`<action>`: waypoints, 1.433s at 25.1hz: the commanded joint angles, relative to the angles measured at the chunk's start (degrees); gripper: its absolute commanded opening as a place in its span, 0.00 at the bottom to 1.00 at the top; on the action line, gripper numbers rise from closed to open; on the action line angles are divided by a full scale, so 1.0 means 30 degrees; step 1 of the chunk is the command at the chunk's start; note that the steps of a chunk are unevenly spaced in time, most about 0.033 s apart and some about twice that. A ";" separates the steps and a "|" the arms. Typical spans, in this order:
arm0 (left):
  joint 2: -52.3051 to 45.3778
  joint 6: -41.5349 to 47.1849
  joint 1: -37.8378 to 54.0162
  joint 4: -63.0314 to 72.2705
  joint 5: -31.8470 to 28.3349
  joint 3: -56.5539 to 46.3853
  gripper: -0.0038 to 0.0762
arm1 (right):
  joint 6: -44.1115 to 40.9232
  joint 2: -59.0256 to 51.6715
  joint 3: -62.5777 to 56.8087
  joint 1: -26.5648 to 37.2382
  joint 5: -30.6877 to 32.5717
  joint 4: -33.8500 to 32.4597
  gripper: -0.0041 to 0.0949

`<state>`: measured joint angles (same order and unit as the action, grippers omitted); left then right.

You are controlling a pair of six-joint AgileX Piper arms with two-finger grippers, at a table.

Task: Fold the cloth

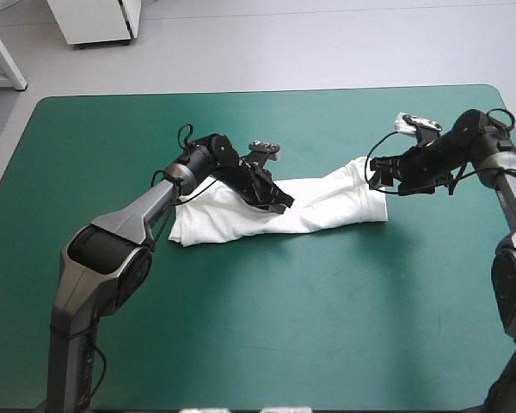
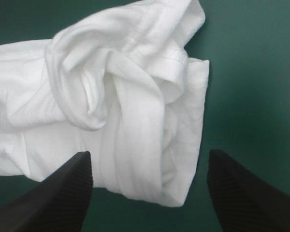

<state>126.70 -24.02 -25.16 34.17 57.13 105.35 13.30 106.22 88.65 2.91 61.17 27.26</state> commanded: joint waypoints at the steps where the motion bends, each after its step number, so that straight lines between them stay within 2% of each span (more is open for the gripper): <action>1: -0.0640 0.0169 -0.0152 0.0012 -0.0002 0.0270 0.04 | 0.0616 0.0132 0.0557 0.0169 -0.0306 0.1088 0.69; 12: -0.0640 0.0092 -0.0152 0.0012 0.0192 0.0270 0.04 | 0.0972 0.3202 0.0635 0.0132 -0.0597 0.2328 0.69; 14: -0.0640 0.0092 -0.0152 0.0012 0.0192 0.0270 0.04 | 0.0991 0.3447 0.0635 0.0048 -0.0597 0.2654 0.65; 16: -0.0640 0.0092 -0.0152 0.0012 0.0192 0.0270 0.04 | 0.1252 0.3683 0.0635 -0.0069 -0.0556 0.2693 0.50; 18: -0.0640 0.0092 -0.0152 -0.0082 0.0192 0.0270 0.04 | 0.1857 0.3824 0.0635 -0.0348 -0.0508 0.2937 0.28; 19: -0.0640 0.0092 -0.0152 -0.0221 0.0192 0.0270 0.04 | 0.2267 0.3921 0.0635 -0.0420 -0.0508 0.3164 0.12; 20: -0.0640 0.0092 -0.0152 -0.0221 0.0192 0.0270 0.04 | 0.2267 0.3917 0.0635 -0.0471 -0.0508 0.3164 0.03; 23: -0.0640 0.0209 -0.0152 -0.0257 0.0107 0.0270 0.04 | 0.2301 0.3917 0.0672 -0.0471 -0.0508 0.3779 0.03; 28: -0.0640 0.0587 -0.0168 -0.0291 0.0226 0.0270 0.04 | 0.2401 0.3480 0.1465 -0.0435 0.0755 0.4078 0.03; 36: -0.0640 0.0747 -0.0168 -0.0462 0.0663 0.0270 0.04 | 0.2098 0.0826 0.2888 -0.0435 0.1116 0.4345 0.03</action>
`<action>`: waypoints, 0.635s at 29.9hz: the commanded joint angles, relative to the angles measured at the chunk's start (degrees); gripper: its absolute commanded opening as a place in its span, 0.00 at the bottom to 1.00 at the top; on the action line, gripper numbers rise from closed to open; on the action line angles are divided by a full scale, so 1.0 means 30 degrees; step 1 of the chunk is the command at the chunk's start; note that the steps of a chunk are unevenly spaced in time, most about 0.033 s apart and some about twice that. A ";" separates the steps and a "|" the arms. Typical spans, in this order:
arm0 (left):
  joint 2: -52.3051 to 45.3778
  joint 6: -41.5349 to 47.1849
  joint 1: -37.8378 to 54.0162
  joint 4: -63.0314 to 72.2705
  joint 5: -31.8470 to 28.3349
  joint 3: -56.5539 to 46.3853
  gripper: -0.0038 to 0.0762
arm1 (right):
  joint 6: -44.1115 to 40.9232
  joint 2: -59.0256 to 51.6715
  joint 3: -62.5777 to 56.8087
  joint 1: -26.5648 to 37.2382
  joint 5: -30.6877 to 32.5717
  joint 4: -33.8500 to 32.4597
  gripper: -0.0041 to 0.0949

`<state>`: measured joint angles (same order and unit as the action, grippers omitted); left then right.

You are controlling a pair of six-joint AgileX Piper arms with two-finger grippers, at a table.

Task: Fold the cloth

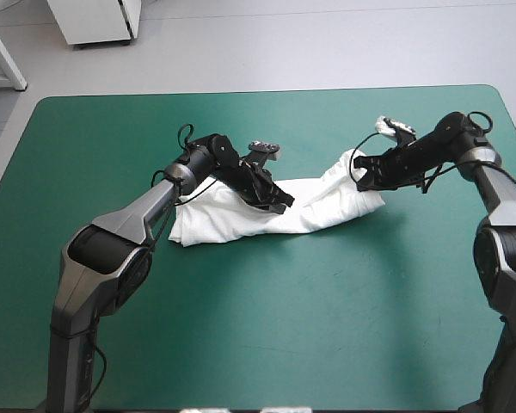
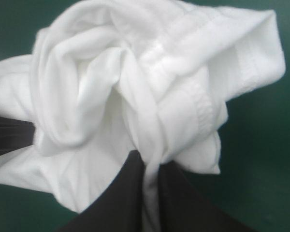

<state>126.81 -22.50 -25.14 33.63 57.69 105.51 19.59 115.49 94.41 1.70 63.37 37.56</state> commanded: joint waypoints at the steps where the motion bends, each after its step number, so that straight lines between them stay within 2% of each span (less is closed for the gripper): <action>1: -0.0676 0.0239 -0.0173 -0.0280 0.0478 0.0219 0.04 | 0.0001 -0.2582 0.1054 -0.0031 0.0402 0.1073 0.03; 13: -0.0676 0.0314 -0.0288 -0.0002 0.0332 0.0298 0.04 | 0.0177 -0.4463 0.1772 -0.0031 0.0686 0.2283 0.03; 19: -0.1581 0.1000 -0.0223 -0.2039 0.2029 0.2690 0.04 | 0.0317 -0.4463 0.1772 -0.0031 0.0814 0.2671 0.03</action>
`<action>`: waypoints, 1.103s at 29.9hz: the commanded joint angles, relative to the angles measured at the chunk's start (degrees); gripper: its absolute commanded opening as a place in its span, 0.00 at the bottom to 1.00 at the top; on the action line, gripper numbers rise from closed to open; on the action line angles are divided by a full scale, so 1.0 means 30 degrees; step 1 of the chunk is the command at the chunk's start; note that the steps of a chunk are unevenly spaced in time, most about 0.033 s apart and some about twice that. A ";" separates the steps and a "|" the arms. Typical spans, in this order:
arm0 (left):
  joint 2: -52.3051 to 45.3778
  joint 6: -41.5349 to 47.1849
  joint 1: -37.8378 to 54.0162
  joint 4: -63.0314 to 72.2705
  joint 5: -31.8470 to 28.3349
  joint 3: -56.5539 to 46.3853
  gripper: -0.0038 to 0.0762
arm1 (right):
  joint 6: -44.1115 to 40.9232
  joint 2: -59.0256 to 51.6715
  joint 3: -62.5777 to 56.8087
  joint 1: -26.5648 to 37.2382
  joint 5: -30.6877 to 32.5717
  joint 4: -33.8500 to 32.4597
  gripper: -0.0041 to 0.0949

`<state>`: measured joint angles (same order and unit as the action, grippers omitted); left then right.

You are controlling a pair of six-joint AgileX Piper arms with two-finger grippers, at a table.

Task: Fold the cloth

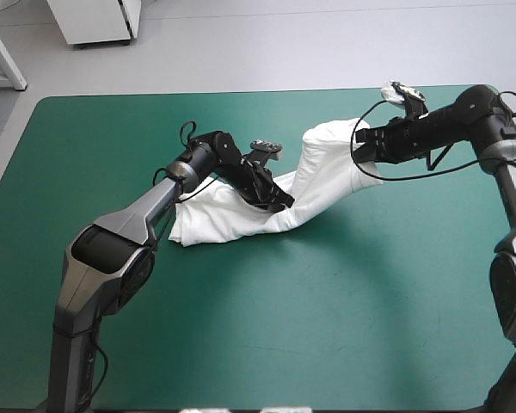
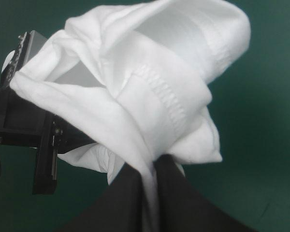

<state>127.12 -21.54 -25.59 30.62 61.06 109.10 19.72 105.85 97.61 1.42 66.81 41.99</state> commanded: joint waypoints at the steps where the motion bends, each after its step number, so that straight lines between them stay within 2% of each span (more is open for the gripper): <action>1: -0.2086 0.0893 0.0051 -0.1626 0.1168 0.1948 0.04 | 0.0300 -0.1248 0.0703 0.0060 -0.0334 0.1243 0.03; 5: -0.4129 0.1504 0.0940 -0.3565 0.2500 0.3168 0.04 | 0.0457 -0.1248 0.0703 0.0060 -0.0334 0.1850 0.03; 12: -0.9630 0.1583 0.4155 -0.4645 0.2669 0.3212 0.04 | 0.1333 -0.1248 0.0703 -0.0327 -0.0428 0.4634 0.03; 17: -1.3291 0.1583 0.6606 -0.4645 0.2197 0.3177 0.04 | 0.1414 -0.1213 0.0703 -0.2106 -0.1162 0.4763 0.03; 20: -1.4946 0.1583 0.7057 -0.4769 0.2010 0.3177 0.04 | 0.1465 -0.1136 0.0703 -0.3552 -0.2207 0.4763 0.03; 23: -1.5902 0.1583 0.7057 -0.4689 0.1942 0.3177 0.04 | 0.1465 -0.0805 0.0839 -0.5035 -0.3627 0.4763 0.03; 33: -1.7159 0.2014 0.7057 -0.4276 0.2539 0.3138 0.04 | 0.1336 0.2457 0.4154 -0.8192 -0.4021 0.4833 0.03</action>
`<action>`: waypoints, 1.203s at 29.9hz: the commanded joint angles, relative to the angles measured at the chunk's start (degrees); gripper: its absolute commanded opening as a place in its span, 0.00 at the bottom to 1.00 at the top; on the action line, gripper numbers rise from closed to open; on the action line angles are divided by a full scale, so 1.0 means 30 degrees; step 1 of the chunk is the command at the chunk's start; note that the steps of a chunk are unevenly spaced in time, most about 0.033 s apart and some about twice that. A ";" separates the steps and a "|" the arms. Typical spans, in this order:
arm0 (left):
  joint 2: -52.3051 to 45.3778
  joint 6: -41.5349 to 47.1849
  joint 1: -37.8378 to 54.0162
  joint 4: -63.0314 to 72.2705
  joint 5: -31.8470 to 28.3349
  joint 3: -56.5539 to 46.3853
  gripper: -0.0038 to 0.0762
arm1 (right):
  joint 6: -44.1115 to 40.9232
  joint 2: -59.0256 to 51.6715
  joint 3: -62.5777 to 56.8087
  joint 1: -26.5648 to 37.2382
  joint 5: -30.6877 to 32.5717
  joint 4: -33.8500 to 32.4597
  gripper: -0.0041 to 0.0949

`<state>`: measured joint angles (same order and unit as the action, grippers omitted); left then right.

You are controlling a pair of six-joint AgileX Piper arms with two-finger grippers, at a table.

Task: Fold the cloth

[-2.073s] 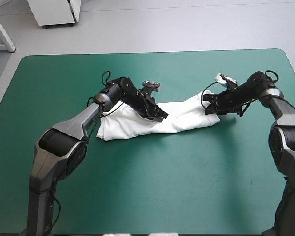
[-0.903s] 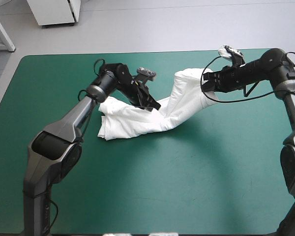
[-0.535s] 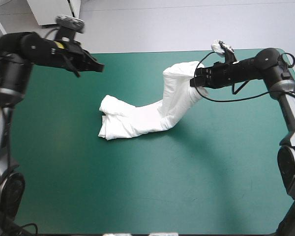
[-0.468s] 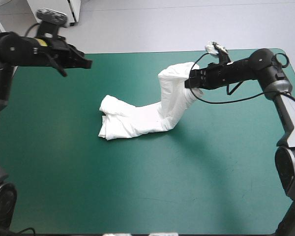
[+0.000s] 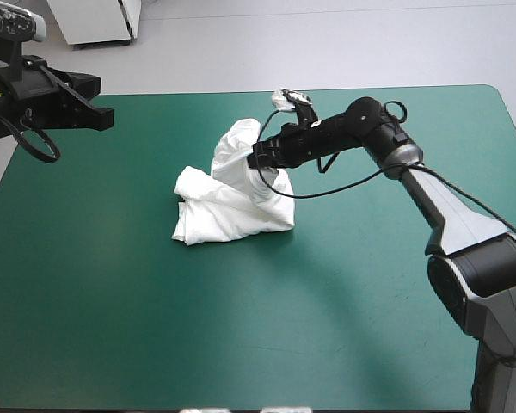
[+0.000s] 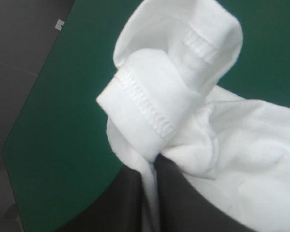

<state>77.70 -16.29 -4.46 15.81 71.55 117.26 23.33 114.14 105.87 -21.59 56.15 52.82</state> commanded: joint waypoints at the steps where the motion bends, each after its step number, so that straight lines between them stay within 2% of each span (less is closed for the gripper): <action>1: -0.0727 0.0264 0.0013 0.0659 -0.0957 0.0419 0.04 | 0.0133 0.0008 0.1646 -0.0692 -0.0464 0.1217 0.03; 4: -0.0727 0.0264 0.0013 0.0803 -0.0957 0.0307 0.04 | 0.0413 0.0822 0.2628 -0.1231 0.0078 0.1301 0.06; 7: -0.0727 0.0264 0.0013 0.0968 -0.0868 0.0268 0.04 | 0.0987 0.1381 0.3299 -0.1610 0.0469 0.1301 0.18; 13: -0.0727 0.0264 0.0013 0.0970 -0.0871 0.0268 0.04 | 0.0987 0.1772 0.3703 -0.1657 0.1330 0.1301 0.66; 15: -0.0727 0.0106 0.0013 0.0970 -0.0871 0.0268 0.04 | 0.0987 0.1772 0.3799 -0.1657 0.1629 0.1245 0.75; 18: -0.0727 0.0106 0.0013 0.1040 -0.0824 0.0268 0.04 | 0.0872 0.1772 0.4711 -0.1502 0.2252 0.0169 0.75; 24: -0.1300 0.0219 0.0013 0.1208 -0.0787 0.0268 0.04 | -0.1582 0.1737 0.7801 -0.0281 0.5069 -0.4210 0.72; 29: -0.2018 0.0068 0.0013 0.1158 -0.0626 0.0268 0.04 | -0.3573 0.0548 0.7411 0.1537 0.5121 -0.7325 0.72; 32: -0.2250 0.0101 0.0013 0.1328 -0.0626 0.0268 0.04 | -0.3728 -0.0213 0.6145 0.2500 0.5121 -0.7094 0.72; 36: -0.2250 0.0101 0.0013 0.2036 -0.0626 0.0268 0.04 | -0.3693 -0.0371 0.4294 0.2702 0.5121 -0.6794 0.72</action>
<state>71.90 -16.28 -4.46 18.92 71.62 117.03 12.17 116.74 120.66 -13.64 70.93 29.79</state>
